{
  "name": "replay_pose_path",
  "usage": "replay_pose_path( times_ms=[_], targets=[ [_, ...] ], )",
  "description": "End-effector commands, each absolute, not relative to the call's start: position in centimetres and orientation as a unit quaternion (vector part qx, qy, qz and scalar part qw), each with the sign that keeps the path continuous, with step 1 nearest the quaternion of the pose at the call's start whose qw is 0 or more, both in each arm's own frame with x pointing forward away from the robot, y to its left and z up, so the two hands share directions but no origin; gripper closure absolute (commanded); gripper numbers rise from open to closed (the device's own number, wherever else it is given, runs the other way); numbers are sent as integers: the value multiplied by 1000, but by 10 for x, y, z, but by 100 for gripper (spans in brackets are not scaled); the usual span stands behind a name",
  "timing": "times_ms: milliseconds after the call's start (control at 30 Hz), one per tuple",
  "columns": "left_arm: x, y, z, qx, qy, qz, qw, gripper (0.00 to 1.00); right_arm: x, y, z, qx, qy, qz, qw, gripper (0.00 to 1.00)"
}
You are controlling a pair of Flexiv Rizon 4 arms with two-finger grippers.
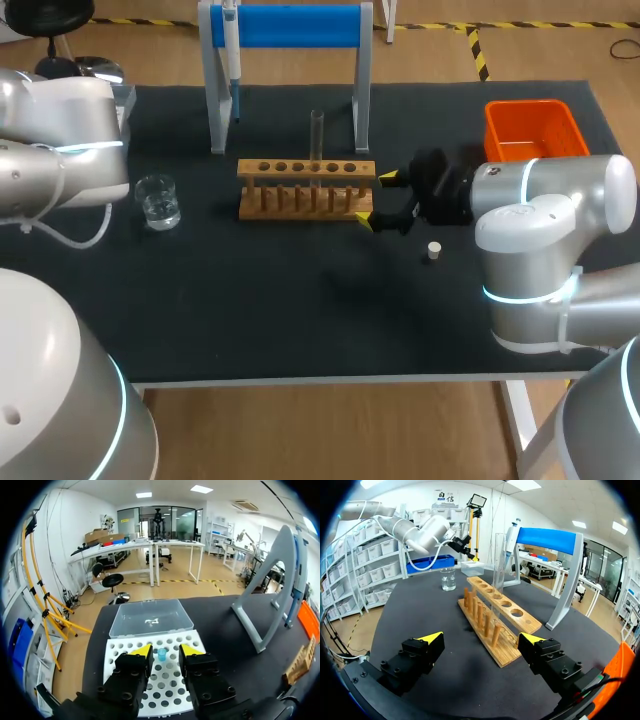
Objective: Invert the test tube, pick up the pipette, mount the tip to pipette, aspirate from beaker and dispense into the tube, eject the tip, return the pipette, and cap with the stopper.
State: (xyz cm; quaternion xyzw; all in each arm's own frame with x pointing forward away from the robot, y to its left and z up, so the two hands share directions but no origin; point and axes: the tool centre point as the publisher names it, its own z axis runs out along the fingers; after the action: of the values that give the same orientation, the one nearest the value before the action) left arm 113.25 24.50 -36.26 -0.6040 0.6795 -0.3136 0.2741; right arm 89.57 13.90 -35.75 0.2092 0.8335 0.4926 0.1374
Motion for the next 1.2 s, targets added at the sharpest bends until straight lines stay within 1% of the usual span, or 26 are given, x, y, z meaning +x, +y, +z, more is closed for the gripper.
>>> replay_pose_path(
  times_ms=[33,667,800,933,1200],
  targets=[
    [1135,245,-365,-605,679,-313,274,69,896,138,-357,209,834,492,136,0],
    [1137,247,-367,-607,678,-314,270,70,896,138,-357,209,834,492,136,0],
    [1138,247,-368,-607,680,-313,269,72,896,138,-357,209,834,492,136,0],
    [1139,247,-368,-606,681,-310,269,77,896,138,-357,209,834,492,136,0],
    [1140,246,-369,-605,684,-307,269,78,896,138,-357,209,834,492,136,0]
  ],
)
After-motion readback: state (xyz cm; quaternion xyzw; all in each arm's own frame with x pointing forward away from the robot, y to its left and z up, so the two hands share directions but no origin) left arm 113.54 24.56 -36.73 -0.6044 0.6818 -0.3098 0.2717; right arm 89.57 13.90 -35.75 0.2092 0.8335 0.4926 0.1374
